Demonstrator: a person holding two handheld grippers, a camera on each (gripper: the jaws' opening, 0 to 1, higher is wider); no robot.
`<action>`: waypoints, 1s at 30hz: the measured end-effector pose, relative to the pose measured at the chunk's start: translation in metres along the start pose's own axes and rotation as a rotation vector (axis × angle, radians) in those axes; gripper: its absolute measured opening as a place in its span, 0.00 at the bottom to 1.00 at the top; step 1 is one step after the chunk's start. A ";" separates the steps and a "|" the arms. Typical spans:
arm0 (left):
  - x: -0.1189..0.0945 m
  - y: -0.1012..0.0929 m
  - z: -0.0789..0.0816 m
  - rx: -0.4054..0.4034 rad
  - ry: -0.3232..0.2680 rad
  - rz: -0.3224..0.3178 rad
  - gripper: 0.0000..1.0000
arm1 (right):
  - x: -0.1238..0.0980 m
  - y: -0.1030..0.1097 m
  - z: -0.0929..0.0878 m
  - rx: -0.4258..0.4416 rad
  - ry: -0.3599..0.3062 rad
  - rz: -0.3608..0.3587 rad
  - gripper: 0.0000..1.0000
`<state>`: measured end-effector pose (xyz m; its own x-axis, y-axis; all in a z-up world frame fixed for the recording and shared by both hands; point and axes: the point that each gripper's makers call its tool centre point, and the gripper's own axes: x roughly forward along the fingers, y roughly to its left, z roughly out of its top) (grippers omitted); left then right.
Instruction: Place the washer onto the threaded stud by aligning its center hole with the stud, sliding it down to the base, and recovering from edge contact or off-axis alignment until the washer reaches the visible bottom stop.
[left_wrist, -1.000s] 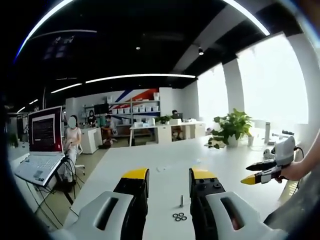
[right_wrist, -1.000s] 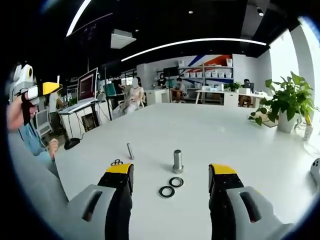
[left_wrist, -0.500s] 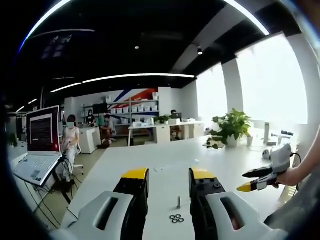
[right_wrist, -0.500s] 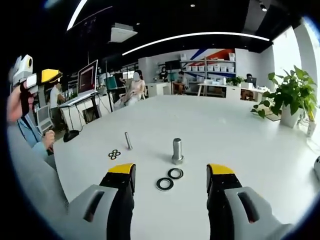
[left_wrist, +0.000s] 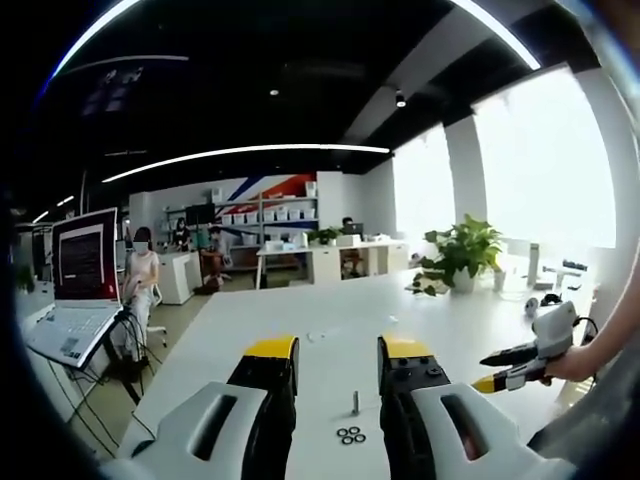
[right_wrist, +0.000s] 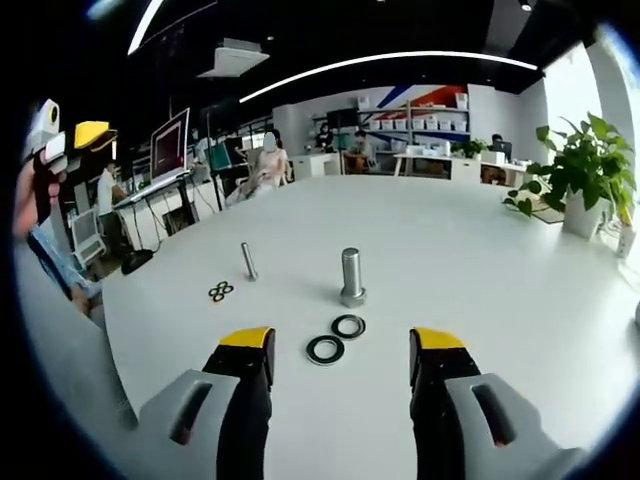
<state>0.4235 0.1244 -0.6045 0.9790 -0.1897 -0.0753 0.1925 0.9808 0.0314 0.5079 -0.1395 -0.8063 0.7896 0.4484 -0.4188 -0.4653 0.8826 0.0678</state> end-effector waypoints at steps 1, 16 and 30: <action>0.000 0.000 0.000 0.001 0.000 0.000 0.30 | 0.001 0.000 -0.002 0.002 0.003 0.002 0.55; 0.003 0.002 0.000 -0.007 -0.010 0.008 0.30 | 0.009 0.009 -0.021 -0.013 0.032 0.037 0.52; -0.002 -0.011 -0.004 0.003 0.006 -0.022 0.30 | 0.020 0.014 -0.037 -0.017 0.074 0.059 0.47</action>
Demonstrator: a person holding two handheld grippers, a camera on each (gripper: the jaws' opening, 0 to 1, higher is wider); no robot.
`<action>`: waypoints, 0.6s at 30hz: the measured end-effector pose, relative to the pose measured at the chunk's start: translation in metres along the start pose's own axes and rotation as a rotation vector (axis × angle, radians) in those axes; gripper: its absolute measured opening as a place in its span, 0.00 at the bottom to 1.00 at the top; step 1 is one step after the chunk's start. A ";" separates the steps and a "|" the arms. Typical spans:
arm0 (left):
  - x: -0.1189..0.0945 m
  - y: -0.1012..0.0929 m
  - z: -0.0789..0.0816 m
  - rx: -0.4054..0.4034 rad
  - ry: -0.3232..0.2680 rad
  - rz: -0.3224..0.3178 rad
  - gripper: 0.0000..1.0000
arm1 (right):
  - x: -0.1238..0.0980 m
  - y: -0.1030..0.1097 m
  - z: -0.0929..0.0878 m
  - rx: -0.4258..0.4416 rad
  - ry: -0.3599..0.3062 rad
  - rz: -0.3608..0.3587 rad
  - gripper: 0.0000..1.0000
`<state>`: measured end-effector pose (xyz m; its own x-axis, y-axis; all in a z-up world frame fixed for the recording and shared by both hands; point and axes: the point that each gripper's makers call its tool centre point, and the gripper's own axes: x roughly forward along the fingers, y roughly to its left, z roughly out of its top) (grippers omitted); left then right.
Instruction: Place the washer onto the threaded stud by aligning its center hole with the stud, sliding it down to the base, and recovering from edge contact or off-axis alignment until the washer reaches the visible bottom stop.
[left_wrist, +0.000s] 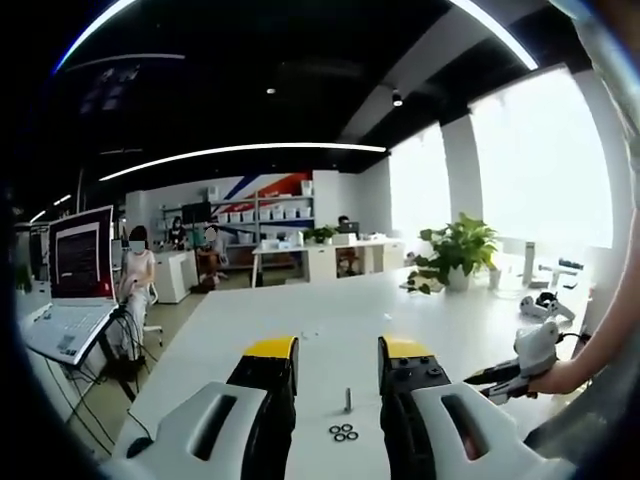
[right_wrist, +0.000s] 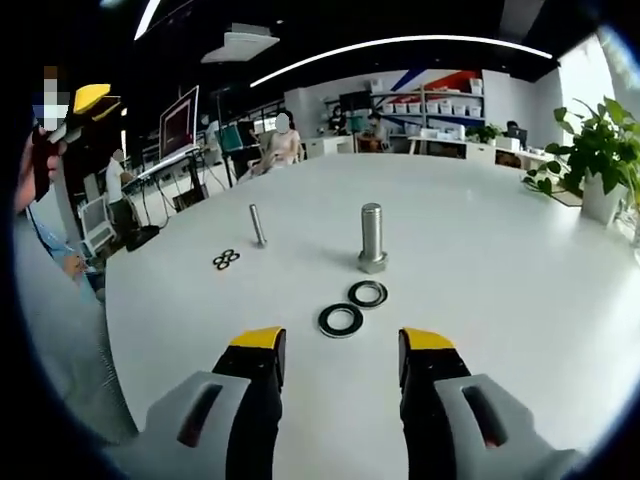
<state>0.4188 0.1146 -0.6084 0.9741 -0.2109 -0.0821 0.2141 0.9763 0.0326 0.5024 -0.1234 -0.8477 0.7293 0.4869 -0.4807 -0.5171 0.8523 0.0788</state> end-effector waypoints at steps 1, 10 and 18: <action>0.000 0.000 0.000 0.001 0.001 -0.002 0.30 | 0.000 0.000 0.000 -0.004 0.001 0.000 0.46; -0.005 0.002 -0.005 0.006 0.014 0.006 0.30 | 0.009 0.000 -0.007 -0.006 0.009 0.009 0.44; -0.006 0.000 -0.010 0.008 0.028 0.005 0.30 | 0.013 0.001 -0.012 -0.005 0.016 0.015 0.44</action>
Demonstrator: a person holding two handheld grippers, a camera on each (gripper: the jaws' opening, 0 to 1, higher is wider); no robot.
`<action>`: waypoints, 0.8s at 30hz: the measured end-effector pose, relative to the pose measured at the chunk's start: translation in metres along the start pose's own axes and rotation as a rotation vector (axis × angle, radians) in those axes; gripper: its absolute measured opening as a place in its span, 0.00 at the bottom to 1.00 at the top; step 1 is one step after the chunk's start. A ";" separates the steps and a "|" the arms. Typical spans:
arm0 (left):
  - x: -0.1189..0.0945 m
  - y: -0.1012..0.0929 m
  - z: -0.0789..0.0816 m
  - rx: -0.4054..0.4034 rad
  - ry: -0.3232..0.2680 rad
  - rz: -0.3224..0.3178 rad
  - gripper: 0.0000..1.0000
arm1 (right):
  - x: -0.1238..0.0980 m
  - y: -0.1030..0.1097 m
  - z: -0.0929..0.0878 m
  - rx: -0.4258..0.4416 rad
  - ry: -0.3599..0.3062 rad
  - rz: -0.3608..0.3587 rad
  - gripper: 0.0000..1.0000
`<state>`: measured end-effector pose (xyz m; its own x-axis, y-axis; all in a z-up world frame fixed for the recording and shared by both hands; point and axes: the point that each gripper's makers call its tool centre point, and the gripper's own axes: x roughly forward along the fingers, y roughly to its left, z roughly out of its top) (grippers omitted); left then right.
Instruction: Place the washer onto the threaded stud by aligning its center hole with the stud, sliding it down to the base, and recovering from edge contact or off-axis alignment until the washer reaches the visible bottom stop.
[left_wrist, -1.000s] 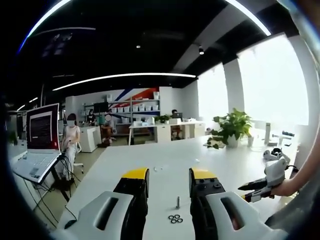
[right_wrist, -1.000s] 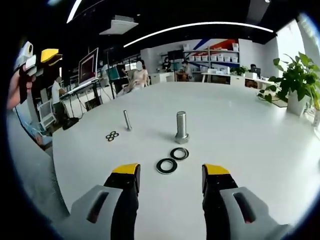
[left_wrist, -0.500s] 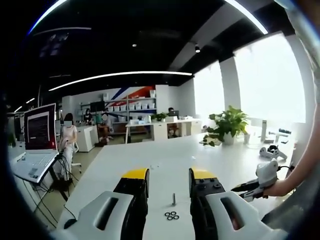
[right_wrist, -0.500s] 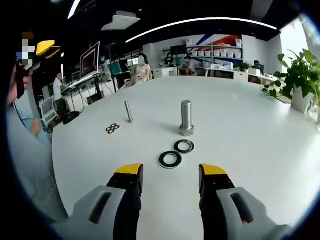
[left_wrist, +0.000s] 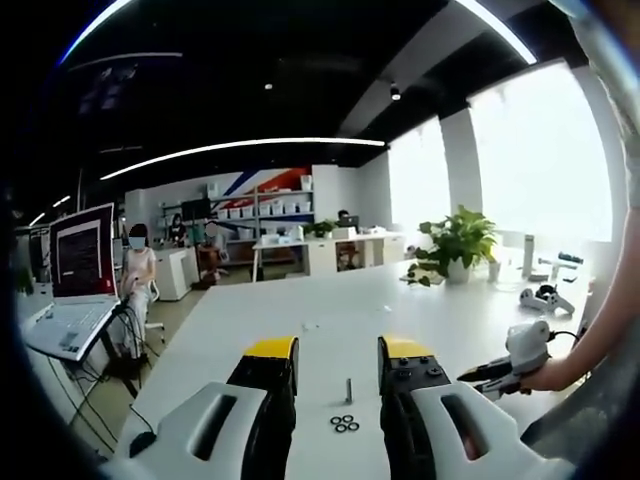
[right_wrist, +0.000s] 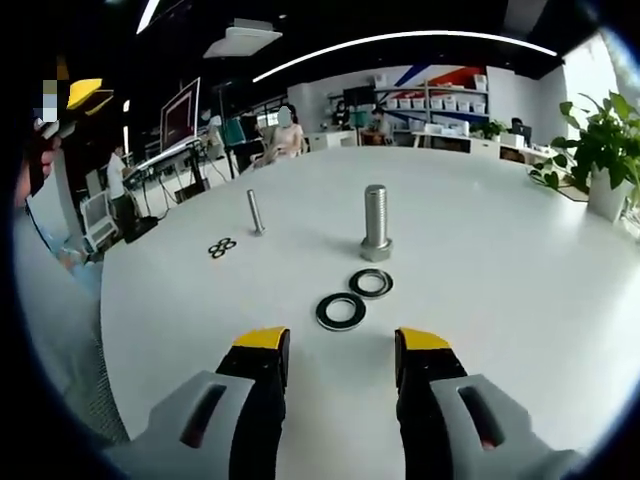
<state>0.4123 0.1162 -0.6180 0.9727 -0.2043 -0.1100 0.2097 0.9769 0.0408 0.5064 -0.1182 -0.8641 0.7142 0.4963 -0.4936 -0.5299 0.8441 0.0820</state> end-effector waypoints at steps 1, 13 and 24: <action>0.000 -0.001 0.000 0.000 0.001 -0.002 0.30 | 0.001 0.000 0.001 -0.004 -0.003 -0.001 0.44; 0.004 -0.003 0.000 0.000 0.000 -0.005 0.30 | 0.004 0.001 0.004 -0.016 -0.027 -0.001 0.43; -0.002 -0.004 -0.007 0.005 0.020 -0.004 0.30 | 0.014 0.004 0.007 -0.062 -0.080 0.016 0.43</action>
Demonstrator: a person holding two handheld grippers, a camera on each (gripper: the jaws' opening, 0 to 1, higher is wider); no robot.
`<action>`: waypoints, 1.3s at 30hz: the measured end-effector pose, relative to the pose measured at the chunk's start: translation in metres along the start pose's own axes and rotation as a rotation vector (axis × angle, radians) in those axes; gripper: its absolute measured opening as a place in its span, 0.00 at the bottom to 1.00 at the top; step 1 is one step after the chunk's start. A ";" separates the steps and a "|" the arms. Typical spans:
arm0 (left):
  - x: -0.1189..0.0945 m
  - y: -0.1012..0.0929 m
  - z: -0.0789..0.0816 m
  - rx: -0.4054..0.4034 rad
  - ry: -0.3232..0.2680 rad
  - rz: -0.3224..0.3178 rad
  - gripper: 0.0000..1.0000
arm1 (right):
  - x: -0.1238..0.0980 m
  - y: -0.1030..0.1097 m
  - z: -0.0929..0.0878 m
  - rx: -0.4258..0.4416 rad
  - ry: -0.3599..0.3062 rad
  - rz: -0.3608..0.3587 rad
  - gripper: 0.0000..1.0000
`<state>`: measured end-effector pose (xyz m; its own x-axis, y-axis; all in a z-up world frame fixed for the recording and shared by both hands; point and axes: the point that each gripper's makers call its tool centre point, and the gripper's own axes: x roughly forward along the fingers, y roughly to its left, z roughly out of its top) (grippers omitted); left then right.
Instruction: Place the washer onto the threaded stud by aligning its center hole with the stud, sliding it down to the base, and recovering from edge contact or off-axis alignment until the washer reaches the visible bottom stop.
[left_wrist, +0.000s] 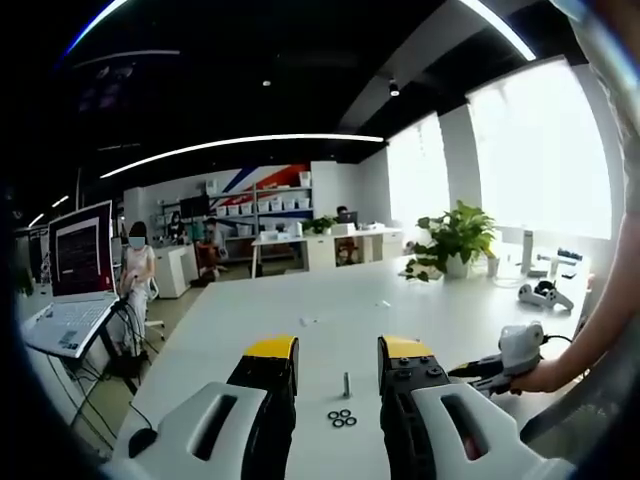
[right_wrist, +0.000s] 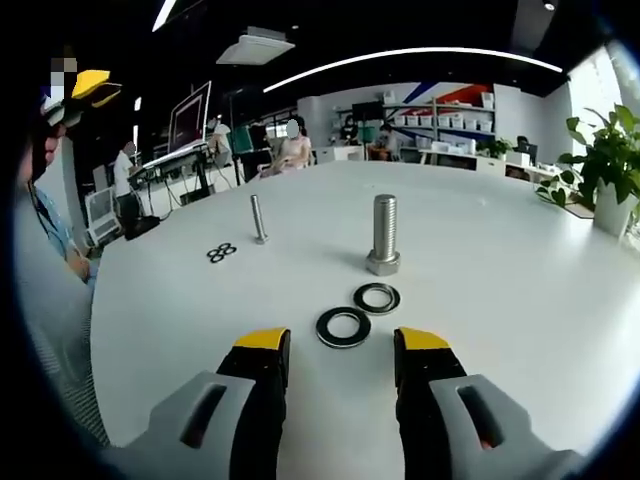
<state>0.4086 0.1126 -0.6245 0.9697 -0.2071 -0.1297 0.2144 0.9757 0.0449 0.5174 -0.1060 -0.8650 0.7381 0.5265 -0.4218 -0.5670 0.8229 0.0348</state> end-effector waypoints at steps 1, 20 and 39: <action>0.000 0.000 -0.001 0.000 0.002 0.000 0.30 | 0.001 0.000 0.000 -0.001 -0.002 -0.001 0.43; 0.003 -0.002 -0.005 -0.001 0.007 -0.007 0.30 | 0.009 -0.002 0.004 -0.050 -0.024 -0.002 0.36; 0.003 -0.001 -0.007 -0.003 0.010 -0.010 0.30 | 0.012 0.000 0.005 -0.060 -0.014 0.011 0.27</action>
<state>0.4109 0.1118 -0.6315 0.9662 -0.2166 -0.1398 0.2241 0.9737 0.0404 0.5281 -0.0987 -0.8659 0.7369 0.5384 -0.4088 -0.5954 0.8033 -0.0152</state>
